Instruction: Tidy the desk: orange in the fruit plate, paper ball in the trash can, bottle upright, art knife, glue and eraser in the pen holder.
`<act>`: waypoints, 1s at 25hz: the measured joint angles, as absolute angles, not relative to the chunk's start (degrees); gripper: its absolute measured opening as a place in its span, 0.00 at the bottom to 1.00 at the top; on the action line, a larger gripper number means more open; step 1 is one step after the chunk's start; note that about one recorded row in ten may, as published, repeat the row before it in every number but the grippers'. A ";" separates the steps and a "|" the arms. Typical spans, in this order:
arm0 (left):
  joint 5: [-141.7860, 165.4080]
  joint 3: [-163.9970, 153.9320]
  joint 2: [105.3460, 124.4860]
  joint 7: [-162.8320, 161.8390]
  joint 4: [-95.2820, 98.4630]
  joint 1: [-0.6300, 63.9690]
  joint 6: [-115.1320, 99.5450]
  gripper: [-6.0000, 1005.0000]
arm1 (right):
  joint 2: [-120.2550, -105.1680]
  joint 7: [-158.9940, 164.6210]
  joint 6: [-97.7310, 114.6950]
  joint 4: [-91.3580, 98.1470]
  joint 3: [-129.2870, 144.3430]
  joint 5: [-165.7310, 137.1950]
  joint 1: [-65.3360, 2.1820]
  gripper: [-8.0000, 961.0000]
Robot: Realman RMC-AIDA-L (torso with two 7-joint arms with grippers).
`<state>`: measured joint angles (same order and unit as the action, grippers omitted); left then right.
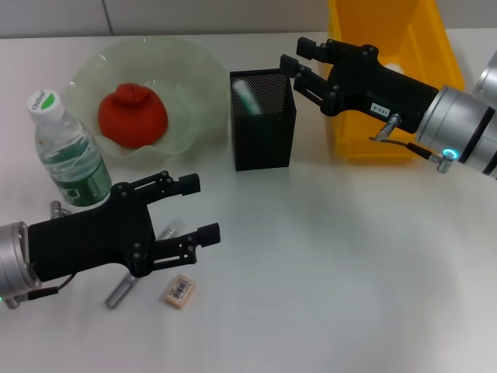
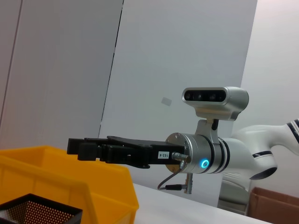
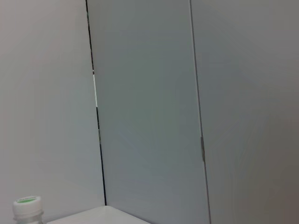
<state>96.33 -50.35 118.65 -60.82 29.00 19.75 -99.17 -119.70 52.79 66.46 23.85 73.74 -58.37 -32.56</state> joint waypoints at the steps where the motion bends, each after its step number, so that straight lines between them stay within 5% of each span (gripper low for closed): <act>1: 96.33 -50.33 118.65 -60.82 29.00 19.78 -99.16 0.78 | -119.70 52.79 66.46 23.85 73.74 -58.37 -32.56 0.40; 25: 96.02 -49.67 118.56 -60.82 29.42 19.44 -99.62 0.78 | -119.18 70.57 73.78 40.63 73.71 -67.67 -25.44 0.40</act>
